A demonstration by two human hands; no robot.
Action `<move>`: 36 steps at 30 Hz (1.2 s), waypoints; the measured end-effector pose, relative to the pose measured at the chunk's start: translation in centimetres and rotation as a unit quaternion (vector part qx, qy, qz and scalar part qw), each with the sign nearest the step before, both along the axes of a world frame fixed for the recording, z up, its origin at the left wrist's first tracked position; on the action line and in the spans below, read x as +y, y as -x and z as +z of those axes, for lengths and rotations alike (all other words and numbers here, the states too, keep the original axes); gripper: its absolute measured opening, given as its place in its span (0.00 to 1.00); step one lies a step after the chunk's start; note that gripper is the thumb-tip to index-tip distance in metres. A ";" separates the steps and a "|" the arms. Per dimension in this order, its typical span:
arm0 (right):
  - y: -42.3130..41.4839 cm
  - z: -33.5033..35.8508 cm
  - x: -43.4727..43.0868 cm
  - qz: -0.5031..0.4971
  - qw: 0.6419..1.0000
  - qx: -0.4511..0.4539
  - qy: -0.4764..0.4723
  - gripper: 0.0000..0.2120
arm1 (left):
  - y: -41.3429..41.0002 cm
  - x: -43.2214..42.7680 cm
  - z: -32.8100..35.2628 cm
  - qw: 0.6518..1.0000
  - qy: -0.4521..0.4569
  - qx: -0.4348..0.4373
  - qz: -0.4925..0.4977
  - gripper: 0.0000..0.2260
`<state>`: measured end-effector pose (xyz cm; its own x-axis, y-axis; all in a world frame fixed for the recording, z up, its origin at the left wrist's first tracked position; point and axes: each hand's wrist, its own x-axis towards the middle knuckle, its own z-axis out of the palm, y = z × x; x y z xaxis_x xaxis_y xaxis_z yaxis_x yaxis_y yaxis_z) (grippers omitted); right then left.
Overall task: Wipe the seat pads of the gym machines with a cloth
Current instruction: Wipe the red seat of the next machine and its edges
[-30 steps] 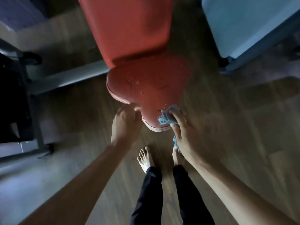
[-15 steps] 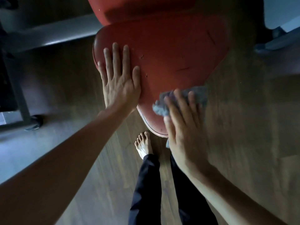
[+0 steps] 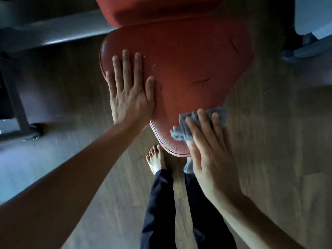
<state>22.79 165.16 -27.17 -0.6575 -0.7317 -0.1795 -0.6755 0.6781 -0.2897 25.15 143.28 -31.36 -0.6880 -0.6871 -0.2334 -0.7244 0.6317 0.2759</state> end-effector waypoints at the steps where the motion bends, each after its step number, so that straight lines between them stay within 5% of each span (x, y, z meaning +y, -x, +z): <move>1: 0.9 -0.2 -1.2 -0.026 1.000 0.000 -0.006 0.24 | 0.1 0.0 0.0 1.000 0.002 0.002 -0.002 0.26; 3: 0.6 0.0 -3.2 -0.064 0.998 -0.009 -0.003 0.23 | -0.1 -0.1 -0.1 1.000 0.004 0.002 0.000 0.26; 8: -0.1 0.3 -0.5 0.062 0.998 0.003 0.017 0.23 | -0.2 -0.1 0.0 1.000 -0.001 0.001 -0.004 0.26; 12: 2.7 -0.6 -3.6 -0.059 0.998 -0.016 0.024 0.23 | 0.0 0.1 0.1 1.000 -0.002 -0.004 0.000 0.26; 18: 2.0 -0.7 -2.6 -0.069 0.994 -0.054 0.071 0.25 | 1.1 -1.3 1.1 0.996 -0.015 0.088 0.011 0.23; 21: 3.8 -1.5 -3.2 -0.101 0.985 -0.065 0.123 0.21 | 1.8 -1.7 0.9 0.998 -0.037 0.045 -0.024 0.28; 26: 7.9 -2.5 -6.9 -0.149 0.986 -0.038 0.062 0.23 | 1.7 -1.2 0.6 0.999 -0.018 -0.001 -0.047 0.31; 31: 4.7 -1.2 -3.5 0.003 0.999 -0.010 0.036 0.22 | 1.8 -1.2 1.1 0.998 -0.033 -0.020 -0.052 0.31; 36: 6.8 -1.8 -6.6 -0.138 0.990 -0.037 0.022 0.25 | 2.0 -1.1 1.0 0.998 -0.021 -0.022 -0.059 0.31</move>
